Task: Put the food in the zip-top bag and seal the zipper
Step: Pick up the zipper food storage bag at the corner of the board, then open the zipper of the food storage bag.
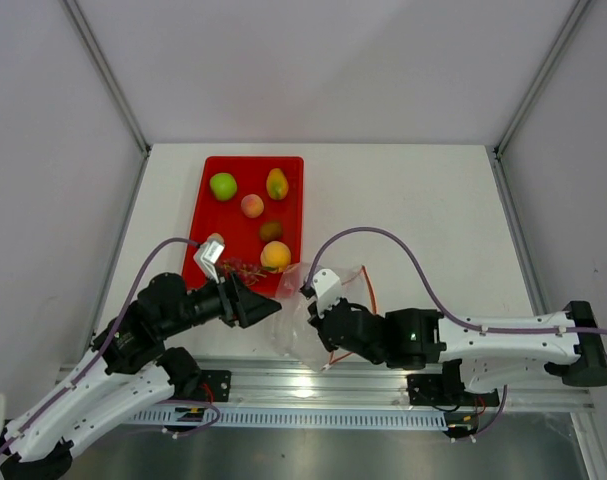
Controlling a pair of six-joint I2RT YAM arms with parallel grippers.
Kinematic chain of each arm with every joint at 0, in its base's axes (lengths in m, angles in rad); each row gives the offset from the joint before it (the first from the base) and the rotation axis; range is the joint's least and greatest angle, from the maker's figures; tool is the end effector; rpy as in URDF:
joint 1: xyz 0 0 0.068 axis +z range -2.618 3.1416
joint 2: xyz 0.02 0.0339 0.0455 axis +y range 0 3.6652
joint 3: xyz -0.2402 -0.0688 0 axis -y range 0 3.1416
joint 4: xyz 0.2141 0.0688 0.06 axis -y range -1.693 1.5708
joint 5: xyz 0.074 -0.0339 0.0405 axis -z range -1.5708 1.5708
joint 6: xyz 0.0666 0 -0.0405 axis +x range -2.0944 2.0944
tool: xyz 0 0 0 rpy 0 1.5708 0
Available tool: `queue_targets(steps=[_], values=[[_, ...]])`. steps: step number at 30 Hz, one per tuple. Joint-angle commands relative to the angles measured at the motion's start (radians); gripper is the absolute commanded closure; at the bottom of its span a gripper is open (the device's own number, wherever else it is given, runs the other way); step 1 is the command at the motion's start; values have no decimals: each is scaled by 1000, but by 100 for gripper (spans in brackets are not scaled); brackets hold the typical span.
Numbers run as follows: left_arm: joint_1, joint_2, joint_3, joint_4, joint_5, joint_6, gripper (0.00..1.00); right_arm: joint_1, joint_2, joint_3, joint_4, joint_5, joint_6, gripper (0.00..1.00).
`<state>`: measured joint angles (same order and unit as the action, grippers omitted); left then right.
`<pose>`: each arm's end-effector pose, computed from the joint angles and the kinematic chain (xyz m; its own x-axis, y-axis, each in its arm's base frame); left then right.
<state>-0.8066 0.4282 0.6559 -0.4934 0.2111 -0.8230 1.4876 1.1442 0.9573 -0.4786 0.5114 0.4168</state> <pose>0.0804 -0.1041 0.2835 -0.7437 -0.2601 -0.6158 0.4420 0.4998 -0.7449 0.0529 0.2425 0.2698 -0.3858 -0.3780 -0.8416 -0.7446 0.6662 0.0421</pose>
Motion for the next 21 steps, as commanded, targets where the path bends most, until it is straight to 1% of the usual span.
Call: queue_targets(steps=[1,2,5,8,9,11,12,13,18,21], values=[[-17,-9,27,10,-30,-24,27,37,8,112,-52,190,-7,100],[-19,-9,28,19,-30,-24,27,40,5,132,-60,212,-10,100],[-25,-3,24,35,-33,-27,27,42,-40,141,-80,219,-44,100],[-32,4,17,61,-32,-38,27,42,-101,115,-72,164,-120,100],[-35,7,16,65,-35,-44,28,42,-130,104,-65,109,-145,100],[-54,20,22,76,-48,-50,28,43,-156,89,-52,56,-197,100],[-72,26,25,78,-74,-54,29,43,-172,75,-48,0,-214,100],[-81,35,48,70,-90,-57,29,45,-198,69,-40,-20,-228,100],[-157,105,99,88,-154,-77,29,46,-245,43,-23,-65,-262,100],[-242,161,135,113,-206,-91,29,48,-235,41,-25,-94,-263,100]])
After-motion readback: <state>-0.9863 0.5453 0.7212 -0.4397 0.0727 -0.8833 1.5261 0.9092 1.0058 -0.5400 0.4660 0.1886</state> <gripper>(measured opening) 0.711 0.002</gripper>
